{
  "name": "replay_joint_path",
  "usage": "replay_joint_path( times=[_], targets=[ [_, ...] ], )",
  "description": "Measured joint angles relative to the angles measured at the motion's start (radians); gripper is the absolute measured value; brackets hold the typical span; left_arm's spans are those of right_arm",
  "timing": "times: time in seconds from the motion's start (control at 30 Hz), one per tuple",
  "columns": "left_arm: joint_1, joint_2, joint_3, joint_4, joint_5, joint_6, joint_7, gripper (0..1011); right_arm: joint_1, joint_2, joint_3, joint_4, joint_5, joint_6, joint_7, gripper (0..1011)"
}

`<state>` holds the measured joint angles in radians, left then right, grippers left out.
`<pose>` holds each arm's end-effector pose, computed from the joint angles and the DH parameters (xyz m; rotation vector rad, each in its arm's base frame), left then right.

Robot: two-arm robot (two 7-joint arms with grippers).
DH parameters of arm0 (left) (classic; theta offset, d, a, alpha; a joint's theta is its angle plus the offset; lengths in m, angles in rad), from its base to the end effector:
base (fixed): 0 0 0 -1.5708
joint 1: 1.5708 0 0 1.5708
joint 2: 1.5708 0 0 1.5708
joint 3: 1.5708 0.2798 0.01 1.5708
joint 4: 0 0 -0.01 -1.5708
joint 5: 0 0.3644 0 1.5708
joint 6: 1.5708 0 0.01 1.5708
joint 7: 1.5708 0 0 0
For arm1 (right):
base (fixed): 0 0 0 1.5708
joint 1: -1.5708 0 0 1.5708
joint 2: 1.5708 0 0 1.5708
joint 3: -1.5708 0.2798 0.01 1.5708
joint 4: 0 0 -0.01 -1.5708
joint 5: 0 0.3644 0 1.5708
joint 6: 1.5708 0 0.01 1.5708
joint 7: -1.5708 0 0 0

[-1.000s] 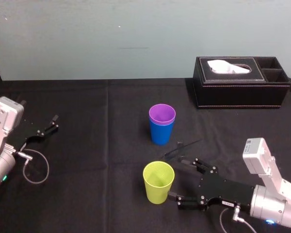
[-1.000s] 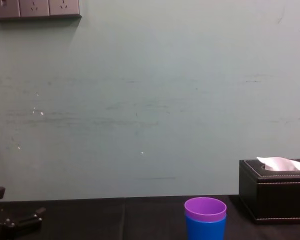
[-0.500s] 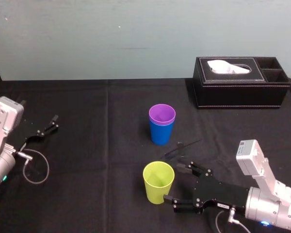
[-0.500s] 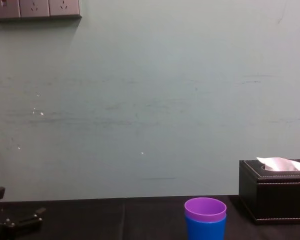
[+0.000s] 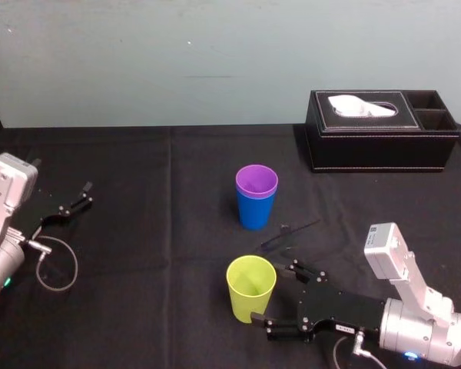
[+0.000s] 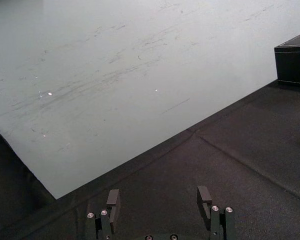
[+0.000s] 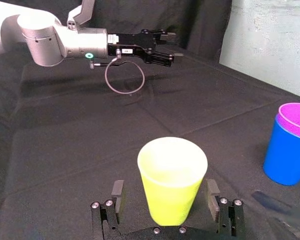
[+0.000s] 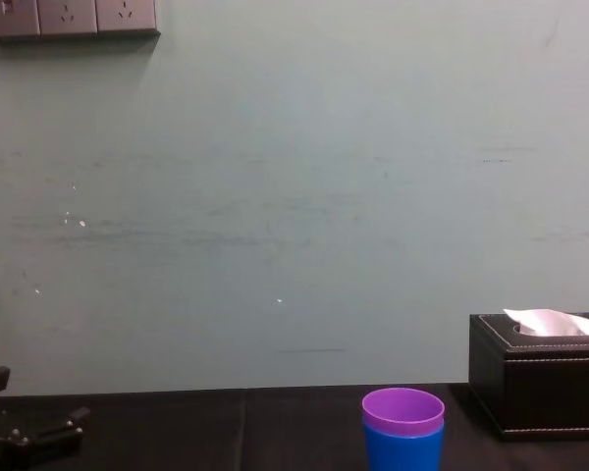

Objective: Stack the three plastic cups sequentially using one hand.

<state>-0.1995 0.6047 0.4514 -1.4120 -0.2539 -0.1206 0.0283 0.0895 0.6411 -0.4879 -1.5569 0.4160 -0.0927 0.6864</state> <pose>0.4090 0.0622 -0.3047 0.3044 -0.2851 1.2479 0.3689 -0.0319 -0.3115 -0.2358 -0.0235 -0.4657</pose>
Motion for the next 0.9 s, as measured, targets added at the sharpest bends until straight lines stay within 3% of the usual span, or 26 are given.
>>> replay_joint_path(
  times=[0.9],
  targets=[
    [0.0,0.0,0.0,0.0,0.0,0.0,0.0,1010,0.042,-0.045,-0.027,0.042,-0.004,0.014,-0.01,1004]
  ],
)
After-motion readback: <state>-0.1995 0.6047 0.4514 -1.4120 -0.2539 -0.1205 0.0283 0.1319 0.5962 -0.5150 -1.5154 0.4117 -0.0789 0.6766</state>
